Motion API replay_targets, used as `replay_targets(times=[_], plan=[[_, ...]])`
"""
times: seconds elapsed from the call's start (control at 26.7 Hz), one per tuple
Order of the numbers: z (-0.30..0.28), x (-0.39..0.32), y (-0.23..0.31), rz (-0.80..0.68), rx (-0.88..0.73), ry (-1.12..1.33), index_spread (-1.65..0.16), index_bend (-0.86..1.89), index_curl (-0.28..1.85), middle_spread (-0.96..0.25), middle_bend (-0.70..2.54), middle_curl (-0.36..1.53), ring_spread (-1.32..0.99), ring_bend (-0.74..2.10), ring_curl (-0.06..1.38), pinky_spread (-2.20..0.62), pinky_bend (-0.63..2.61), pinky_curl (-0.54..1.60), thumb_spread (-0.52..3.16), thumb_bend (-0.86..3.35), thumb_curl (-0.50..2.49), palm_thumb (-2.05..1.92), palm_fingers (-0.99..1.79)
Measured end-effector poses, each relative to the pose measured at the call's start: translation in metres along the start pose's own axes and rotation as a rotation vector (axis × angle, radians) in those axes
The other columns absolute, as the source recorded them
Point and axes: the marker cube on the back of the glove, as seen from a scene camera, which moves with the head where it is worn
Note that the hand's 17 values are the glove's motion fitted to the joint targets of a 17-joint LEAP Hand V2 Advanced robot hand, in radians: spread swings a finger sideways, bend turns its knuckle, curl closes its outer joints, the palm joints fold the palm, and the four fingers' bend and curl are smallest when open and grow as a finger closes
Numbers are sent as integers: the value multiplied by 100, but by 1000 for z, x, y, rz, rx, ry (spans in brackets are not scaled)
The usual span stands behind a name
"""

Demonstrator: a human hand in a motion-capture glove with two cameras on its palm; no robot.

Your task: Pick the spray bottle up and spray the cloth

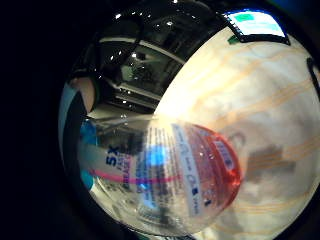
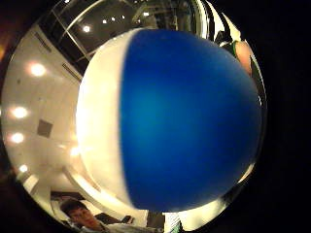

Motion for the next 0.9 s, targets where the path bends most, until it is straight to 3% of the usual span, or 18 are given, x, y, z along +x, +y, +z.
replay_targets(times=[0.67,0.9], plan=[[4,1,-5,5,-28,-18,-21,20,33,-8,50,44,-14,51,37,-8,23,33,78,0,41,87,133],[5,0,-7,-15,-42,24,-21,23,37,-9,51,46,-16,53,39,-16,29,35,54,2,50,100,138]])
